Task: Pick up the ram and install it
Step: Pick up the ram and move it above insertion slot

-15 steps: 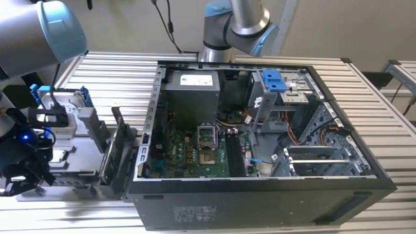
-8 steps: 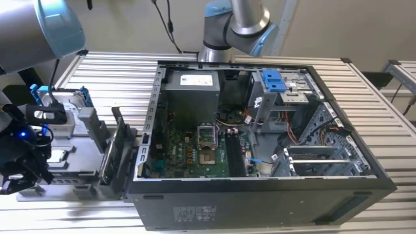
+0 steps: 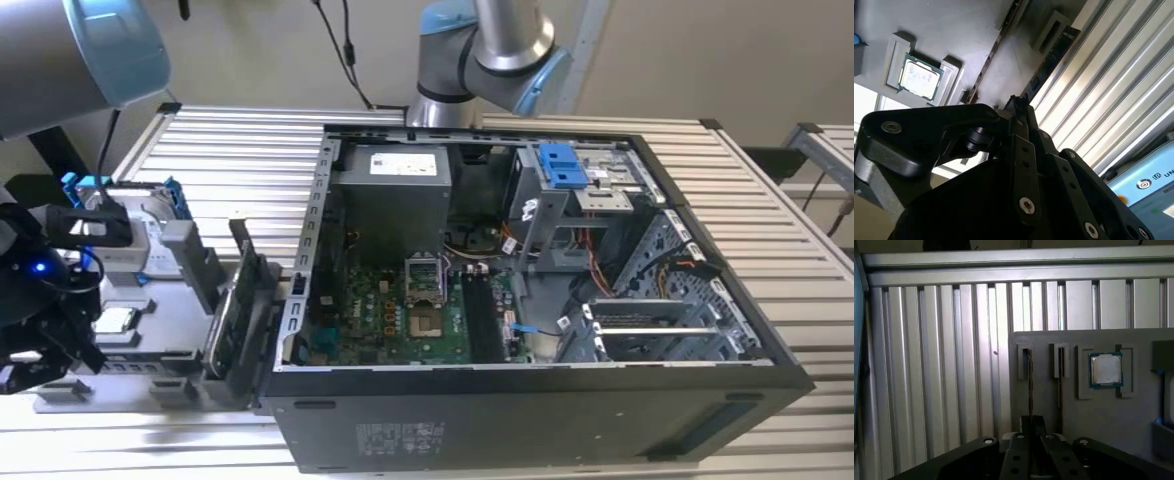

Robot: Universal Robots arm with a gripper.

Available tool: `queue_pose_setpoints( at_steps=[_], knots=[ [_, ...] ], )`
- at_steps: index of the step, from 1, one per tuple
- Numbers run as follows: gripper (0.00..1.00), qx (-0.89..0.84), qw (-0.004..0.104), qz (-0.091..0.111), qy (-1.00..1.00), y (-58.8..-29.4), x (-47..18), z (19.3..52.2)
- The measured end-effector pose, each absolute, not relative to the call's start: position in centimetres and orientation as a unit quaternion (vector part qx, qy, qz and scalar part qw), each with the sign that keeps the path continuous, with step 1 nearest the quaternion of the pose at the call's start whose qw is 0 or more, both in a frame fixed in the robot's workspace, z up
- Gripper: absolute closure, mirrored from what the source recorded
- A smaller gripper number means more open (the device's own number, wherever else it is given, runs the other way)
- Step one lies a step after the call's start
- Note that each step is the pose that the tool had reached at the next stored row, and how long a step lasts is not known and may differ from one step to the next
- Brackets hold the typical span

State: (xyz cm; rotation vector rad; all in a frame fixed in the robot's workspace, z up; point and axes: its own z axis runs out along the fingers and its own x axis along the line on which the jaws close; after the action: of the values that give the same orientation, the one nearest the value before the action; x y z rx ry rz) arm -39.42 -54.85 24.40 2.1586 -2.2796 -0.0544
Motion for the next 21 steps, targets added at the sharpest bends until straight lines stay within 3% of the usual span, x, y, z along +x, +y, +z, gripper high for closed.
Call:
queue_pose_setpoints(
  at_steps=[21],
  knots=[
    [0.86,0.687,0.001,-0.017,-0.726,-54.9,-39.4,26.4]
  ],
)
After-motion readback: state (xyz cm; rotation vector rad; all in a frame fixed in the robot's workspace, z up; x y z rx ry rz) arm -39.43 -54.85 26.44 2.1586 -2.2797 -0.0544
